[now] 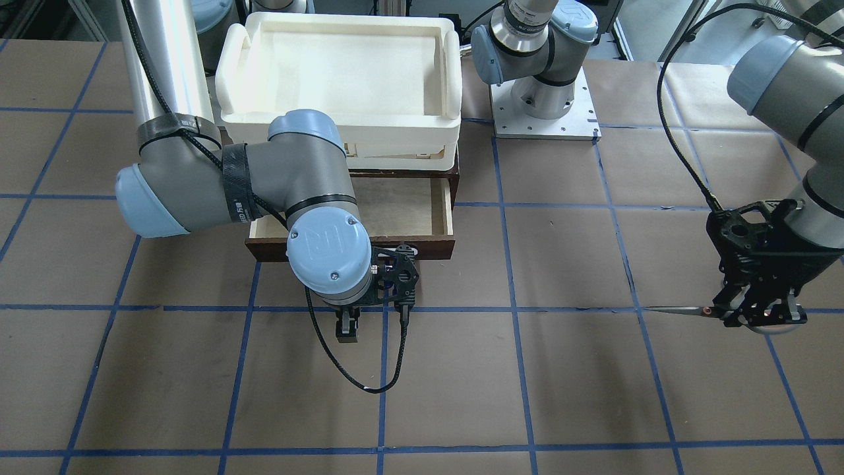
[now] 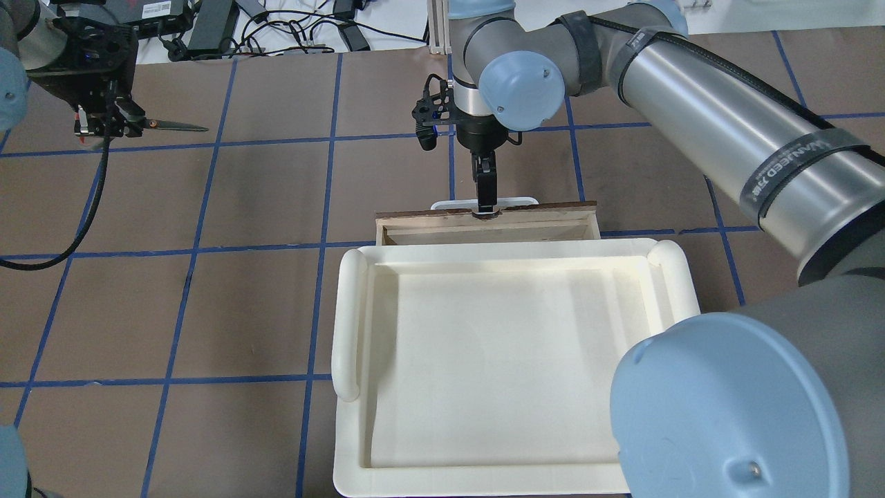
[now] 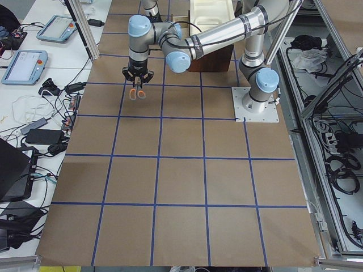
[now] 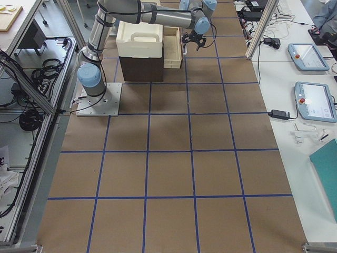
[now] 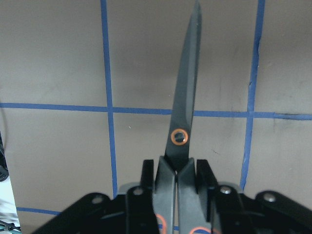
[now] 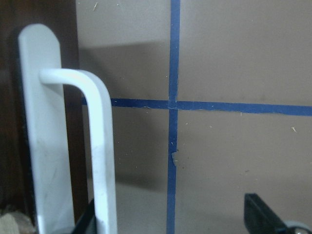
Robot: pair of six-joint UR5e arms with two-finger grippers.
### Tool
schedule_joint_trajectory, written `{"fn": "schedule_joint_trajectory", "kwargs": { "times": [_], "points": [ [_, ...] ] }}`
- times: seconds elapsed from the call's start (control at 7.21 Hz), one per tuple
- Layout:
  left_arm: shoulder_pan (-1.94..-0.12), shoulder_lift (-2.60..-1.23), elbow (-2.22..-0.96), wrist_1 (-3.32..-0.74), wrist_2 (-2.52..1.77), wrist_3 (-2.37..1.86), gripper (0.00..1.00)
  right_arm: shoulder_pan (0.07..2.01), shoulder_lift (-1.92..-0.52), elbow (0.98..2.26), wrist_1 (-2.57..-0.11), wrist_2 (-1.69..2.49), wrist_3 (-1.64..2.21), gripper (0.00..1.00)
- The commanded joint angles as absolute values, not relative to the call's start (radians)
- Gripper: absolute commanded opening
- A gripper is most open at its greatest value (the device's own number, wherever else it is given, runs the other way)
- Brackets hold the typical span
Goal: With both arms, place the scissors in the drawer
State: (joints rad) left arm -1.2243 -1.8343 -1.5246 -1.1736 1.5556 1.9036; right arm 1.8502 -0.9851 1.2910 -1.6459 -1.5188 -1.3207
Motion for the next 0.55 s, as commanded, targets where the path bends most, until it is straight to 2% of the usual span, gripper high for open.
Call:
{"fn": "schedule_joint_trajectory", "kwargs": {
  "times": [0.0, 0.42],
  "points": [
    [-1.224, -1.836, -1.526, -1.169, 1.574, 1.905, 0.0, 1.85, -0.973, 1.279, -1.649, -1.517, -1.33, 1.0],
    [-1.223, -1.839, -1.526, -1.167, 1.577, 1.904, 0.0, 1.85, -0.933, 1.226, -1.652, -1.517, -1.333, 1.0]
  ]
}}
